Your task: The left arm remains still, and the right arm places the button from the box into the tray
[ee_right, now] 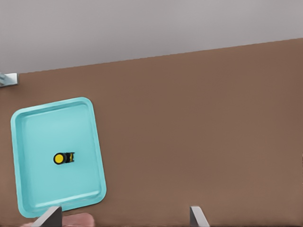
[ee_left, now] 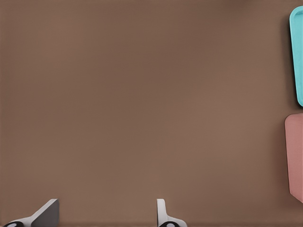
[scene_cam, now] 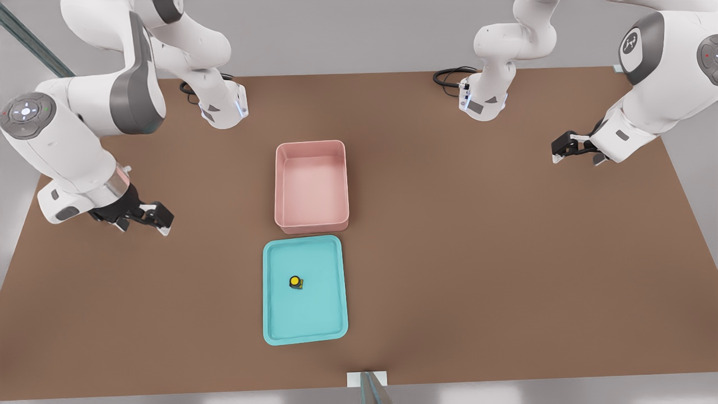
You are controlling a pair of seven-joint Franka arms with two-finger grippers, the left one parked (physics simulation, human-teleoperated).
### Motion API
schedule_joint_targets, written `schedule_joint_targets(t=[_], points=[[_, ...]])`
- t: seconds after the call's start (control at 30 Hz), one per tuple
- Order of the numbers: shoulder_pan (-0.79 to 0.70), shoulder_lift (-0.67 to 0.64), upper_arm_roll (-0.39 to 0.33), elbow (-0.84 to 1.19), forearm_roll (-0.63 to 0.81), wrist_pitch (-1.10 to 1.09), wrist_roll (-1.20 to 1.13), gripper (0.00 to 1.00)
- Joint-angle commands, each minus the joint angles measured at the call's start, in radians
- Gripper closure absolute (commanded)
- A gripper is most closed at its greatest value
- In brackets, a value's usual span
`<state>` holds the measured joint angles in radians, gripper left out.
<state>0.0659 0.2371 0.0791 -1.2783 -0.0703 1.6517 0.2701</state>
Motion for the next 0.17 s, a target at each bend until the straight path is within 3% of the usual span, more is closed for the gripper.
schedule_joint_targets(t=[0.0, 0.13], points=[[-0.001, 0.002, -0.001, 0.004, 0.011, -0.101, -0.235, 0.00], [-0.001, 0.001, -0.001, 0.004, 0.012, -0.101, -0.235, 0.00]])
